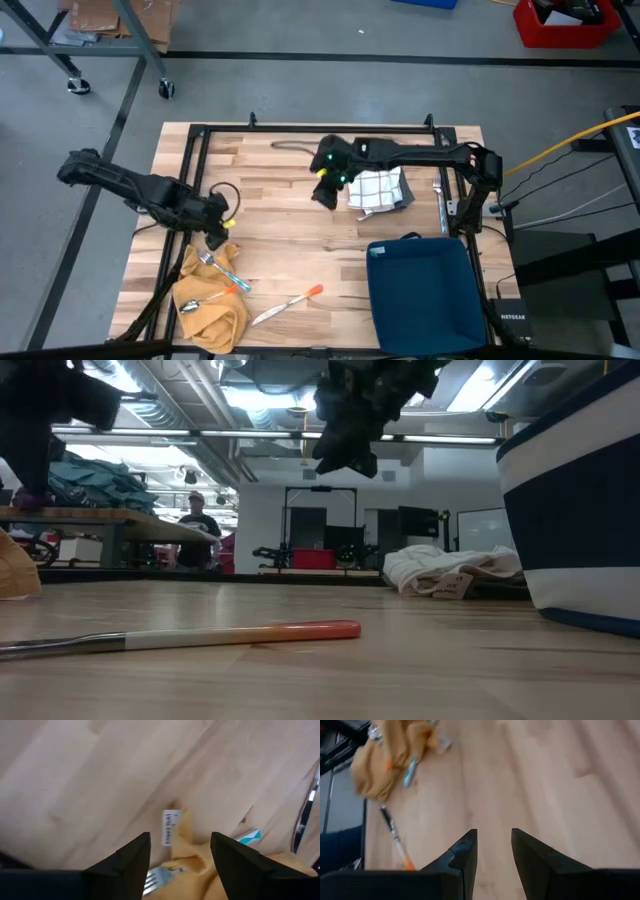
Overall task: Fold towel
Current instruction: Fold the orange towel
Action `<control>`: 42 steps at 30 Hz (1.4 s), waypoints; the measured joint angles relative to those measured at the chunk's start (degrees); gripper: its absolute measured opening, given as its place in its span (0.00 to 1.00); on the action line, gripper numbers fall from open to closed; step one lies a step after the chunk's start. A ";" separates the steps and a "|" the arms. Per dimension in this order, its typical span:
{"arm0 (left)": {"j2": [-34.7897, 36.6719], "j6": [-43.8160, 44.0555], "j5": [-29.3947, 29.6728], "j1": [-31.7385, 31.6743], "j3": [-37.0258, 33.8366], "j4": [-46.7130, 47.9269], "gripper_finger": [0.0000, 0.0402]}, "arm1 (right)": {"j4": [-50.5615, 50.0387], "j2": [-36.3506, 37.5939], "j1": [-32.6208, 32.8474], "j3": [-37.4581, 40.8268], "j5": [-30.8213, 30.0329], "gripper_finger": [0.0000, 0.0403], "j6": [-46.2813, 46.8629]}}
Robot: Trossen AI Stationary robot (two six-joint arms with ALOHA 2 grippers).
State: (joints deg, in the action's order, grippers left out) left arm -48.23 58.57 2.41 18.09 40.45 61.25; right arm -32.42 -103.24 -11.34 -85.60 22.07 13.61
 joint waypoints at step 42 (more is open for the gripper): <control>-28.18 1.60 8.62 4.63 1.63 -15.22 0.01 | 5.64 -0.15 25.58 -0.01 -15.25 0.31 0.28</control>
State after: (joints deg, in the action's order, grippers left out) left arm -76.40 60.16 11.04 22.72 42.08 46.02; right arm -26.78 -103.39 14.24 -85.62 6.82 13.89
